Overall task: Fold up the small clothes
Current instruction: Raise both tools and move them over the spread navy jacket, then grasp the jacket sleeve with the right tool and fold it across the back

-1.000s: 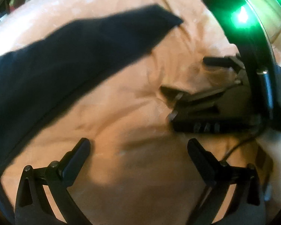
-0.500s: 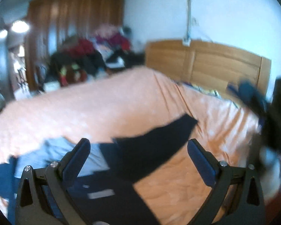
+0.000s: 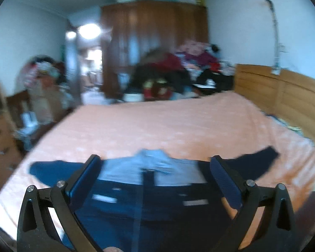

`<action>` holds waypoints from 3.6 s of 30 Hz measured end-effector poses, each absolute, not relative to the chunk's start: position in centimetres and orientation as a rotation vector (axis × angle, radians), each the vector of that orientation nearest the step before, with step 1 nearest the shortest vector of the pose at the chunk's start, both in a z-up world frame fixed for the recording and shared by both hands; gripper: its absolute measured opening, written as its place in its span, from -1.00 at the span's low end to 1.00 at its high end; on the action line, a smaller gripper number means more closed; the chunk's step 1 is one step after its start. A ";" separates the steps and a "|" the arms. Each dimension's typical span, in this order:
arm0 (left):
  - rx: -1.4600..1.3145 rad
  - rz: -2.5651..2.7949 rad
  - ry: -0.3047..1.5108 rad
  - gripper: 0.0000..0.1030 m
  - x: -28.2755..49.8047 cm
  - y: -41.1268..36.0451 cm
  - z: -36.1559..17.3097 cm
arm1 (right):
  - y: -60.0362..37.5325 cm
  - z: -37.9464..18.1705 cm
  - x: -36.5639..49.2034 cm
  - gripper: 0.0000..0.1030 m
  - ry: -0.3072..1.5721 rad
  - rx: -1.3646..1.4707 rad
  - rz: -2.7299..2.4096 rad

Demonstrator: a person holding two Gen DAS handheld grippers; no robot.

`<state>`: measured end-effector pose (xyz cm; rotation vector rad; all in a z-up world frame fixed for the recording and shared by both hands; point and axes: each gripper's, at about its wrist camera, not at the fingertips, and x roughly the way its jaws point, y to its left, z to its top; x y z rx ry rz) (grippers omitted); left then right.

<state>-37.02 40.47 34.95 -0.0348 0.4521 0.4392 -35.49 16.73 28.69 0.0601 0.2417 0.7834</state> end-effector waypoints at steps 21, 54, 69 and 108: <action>-0.112 0.555 0.515 1.00 -41.9 48.0 33.9 | 23.3 28.0 -38.8 1.00 0.268 -0.142 0.828; -0.208 0.476 1.016 1.00 -35.3 56.1 3.1 | 22.1 -2.7 -23.5 1.00 1.064 -0.118 0.567; -0.173 0.500 1.052 1.00 -34.3 56.3 2.8 | -8.5 6.0 3.8 -0.06 0.936 0.556 0.262; -0.378 0.470 0.835 0.74 -37.4 63.3 11.2 | 39.1 16.5 -7.2 -0.69 0.798 0.301 1.125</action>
